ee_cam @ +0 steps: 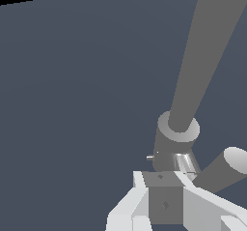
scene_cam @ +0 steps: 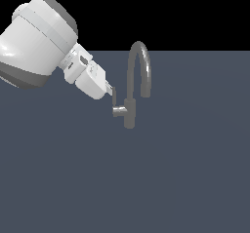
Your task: Turn on the faucet by rotating a designated handle.
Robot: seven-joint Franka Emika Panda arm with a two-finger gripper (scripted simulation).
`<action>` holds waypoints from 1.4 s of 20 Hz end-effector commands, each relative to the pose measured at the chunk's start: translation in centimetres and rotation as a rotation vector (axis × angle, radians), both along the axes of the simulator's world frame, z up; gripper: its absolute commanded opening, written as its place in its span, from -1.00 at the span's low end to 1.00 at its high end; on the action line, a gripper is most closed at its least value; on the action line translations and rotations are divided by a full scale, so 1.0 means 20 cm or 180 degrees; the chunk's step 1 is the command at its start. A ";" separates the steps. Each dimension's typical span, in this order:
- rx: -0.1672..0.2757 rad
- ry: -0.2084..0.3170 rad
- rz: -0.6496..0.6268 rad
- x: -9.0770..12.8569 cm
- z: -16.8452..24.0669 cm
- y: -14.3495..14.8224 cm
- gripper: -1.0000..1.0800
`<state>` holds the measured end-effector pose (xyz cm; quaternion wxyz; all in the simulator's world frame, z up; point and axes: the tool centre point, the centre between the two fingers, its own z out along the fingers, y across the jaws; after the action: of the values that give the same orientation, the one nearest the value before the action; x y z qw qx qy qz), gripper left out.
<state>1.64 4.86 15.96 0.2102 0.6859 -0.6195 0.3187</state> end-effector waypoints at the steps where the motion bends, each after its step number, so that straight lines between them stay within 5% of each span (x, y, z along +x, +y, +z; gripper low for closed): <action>1: -0.0025 -0.0035 -0.0066 0.03 -0.01 -0.02 -1.00; 15: -0.0039 -0.0055 -0.0099 0.04 0.00 -0.03 -1.00; 28: -0.0039 -0.0055 -0.0099 -0.12 0.03 -0.06 -1.00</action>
<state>-0.37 4.05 16.32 0.2137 0.6740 -0.6278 0.3254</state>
